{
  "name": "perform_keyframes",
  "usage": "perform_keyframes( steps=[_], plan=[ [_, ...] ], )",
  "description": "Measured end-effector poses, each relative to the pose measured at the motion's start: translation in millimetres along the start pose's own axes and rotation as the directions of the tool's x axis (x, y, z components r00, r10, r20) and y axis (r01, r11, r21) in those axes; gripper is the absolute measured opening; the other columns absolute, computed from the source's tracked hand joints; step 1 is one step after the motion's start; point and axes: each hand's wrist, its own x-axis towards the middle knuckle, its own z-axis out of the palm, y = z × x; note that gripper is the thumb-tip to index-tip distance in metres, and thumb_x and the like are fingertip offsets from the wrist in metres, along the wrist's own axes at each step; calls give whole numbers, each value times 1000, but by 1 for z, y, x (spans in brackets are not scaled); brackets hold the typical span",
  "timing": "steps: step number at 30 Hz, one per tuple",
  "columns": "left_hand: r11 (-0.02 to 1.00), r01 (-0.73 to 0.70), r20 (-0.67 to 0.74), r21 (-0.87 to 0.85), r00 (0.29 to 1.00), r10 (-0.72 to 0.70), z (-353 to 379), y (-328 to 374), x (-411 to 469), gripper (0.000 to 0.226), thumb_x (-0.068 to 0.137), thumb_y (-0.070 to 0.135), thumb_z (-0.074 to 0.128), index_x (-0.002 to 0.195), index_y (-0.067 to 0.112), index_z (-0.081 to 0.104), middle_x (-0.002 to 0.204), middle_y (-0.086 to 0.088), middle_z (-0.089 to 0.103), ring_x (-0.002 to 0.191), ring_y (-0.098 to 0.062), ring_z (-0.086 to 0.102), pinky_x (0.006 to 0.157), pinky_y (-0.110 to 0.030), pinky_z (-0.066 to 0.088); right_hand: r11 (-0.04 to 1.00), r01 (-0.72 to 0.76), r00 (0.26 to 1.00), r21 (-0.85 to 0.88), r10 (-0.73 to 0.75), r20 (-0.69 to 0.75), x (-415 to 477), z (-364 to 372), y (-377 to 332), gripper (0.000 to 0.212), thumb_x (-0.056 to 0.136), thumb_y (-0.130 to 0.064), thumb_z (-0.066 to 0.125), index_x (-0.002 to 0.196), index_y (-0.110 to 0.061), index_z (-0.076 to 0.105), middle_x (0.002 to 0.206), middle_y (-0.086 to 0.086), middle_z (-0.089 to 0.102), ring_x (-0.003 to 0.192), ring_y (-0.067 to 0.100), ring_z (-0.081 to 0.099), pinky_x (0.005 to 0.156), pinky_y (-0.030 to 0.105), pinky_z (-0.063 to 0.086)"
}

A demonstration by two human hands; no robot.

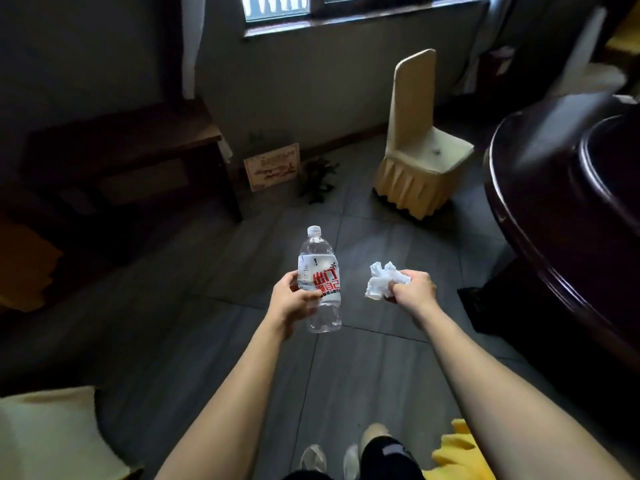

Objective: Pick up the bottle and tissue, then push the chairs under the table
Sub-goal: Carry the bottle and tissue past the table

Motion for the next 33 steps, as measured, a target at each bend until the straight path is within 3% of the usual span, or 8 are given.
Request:
perform_keyframes(
  steps=[5, 8, 11, 18, 20, 25, 30, 33],
  plan=[
    [1000, 25, 86, 16, 996, -26, 39, 38, 76, 50, 77, -12, 73, 118, 13, 61, 104, -8, 74, 87, -26, 72, 67, -39, 61, 999, -43, 998, -5, 43, -45, 65, -17, -19, 11, 66, -8, 63, 74, -10, 70, 68, 10, 64, 72, 28, 57, 60, 30, 45],
    [999, 14, 144, 47, 989, -20, 68, 63, 123, 48, 77, -13, 72, 116, 14, 62, 104, -9, 74, 87, -25, 73, 72, -43, 60, 996, -61, 996, 66, 66, -67, 131, -22, -15, 31, 48, -23, 60, 76, -14, 71, 76, 15, 70, 83, 37, 69, 71, 44, 61],
    [996, -6, 186, 83, 983, -10, 96, 86, 168, 47, 77, -13, 71, 112, 17, 63, 104, -10, 75, 88, -26, 73, 68, -40, 62, 992, -56, 995, 110, 65, -80, 207, -25, 6, 44, 40, -31, 56, 79, -17, 71, 77, 15, 71, 84, 36, 72, 71, 56, 60],
    [989, -40, 266, 141, 964, 1, 176, 157, 283, 48, 77, -12, 71, 115, 18, 65, 99, -7, 77, 83, -22, 75, 79, -47, 60, 984, -97, 974, 152, 125, -187, 313, -65, -68, 26, 54, -16, 62, 77, -12, 73, 77, 14, 73, 75, 31, 72, 66, 44, 58],
    [990, -35, 273, 138, 962, -4, 192, 174, 310, 47, 77, -12, 71, 113, 18, 65, 98, -7, 77, 83, -22, 75, 81, -49, 59, 982, -91, 972, 164, 124, -201, 346, -71, -89, 21, 62, -9, 64, 80, -4, 72, 84, 19, 73, 70, 25, 69, 59, 36, 50],
    [989, -27, 301, 148, 953, -19, 223, 211, 375, 49, 79, -14, 68, 117, 16, 64, 100, -10, 75, 75, -19, 74, 66, -35, 59, 982, -80, 971, 173, 115, -209, 418, -74, -127, 12, 74, -1, 66, 82, -5, 74, 85, 16, 74, 75, 24, 65, 62, 29, 43],
    [985, -24, 329, 173, 944, -35, 250, 246, 457, 46, 79, -14, 69, 111, 18, 64, 99, -10, 74, 75, -20, 71, 52, -28, 56, 979, -95, 967, 180, 133, -216, 497, -68, -151, 10, 71, -3, 64, 70, -10, 71, 74, 8, 71, 71, 24, 65, 60, 30, 44],
    [981, -46, 365, 189, 931, -27, 264, 271, 514, 47, 78, -14, 70, 117, 12, 64, 105, -15, 74, 82, -24, 73, 69, -39, 59, 972, -107, 960, 208, 156, -234, 545, -66, -168, 12, 56, -13, 63, 65, -14, 71, 70, 5, 69, 68, 21, 62, 60, 33, 47]
  ],
)
